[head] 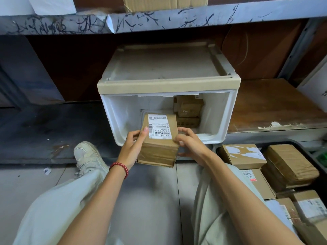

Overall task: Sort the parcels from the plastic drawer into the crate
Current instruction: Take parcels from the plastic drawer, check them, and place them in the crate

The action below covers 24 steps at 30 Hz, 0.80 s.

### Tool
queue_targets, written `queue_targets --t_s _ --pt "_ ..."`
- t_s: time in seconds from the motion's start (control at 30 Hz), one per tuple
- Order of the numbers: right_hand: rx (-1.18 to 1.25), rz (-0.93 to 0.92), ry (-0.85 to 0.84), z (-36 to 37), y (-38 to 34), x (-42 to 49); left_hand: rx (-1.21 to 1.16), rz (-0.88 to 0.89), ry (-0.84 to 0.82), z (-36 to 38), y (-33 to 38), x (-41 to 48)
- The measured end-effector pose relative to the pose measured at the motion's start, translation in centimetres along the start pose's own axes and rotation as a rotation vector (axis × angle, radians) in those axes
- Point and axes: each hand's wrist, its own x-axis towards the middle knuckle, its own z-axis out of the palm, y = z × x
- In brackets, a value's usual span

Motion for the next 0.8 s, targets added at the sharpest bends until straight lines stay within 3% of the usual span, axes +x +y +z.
queue_targets --t_s 0.13,0.47,0.63,0.8 --pt "-0.148 -0.031 -0.030 0.2 0.3 -0.6 0.033 0.034 0.054 -0.1 0.0 0.1" --pt "-0.015 -0.183 -0.038 0.6 0.5 -0.3 0.128 0.096 0.048 0.4 -1.1 0.2" --pt "-0.238 -0.299 0.176 -0.7 0.4 -1.1 0.290 0.251 0.036 1.5 -0.3 -0.1" --pt "-0.193 -0.362 0.330 -3.3 -0.9 -3.4 0.281 0.351 -0.002 4.1 3.3 0.2"
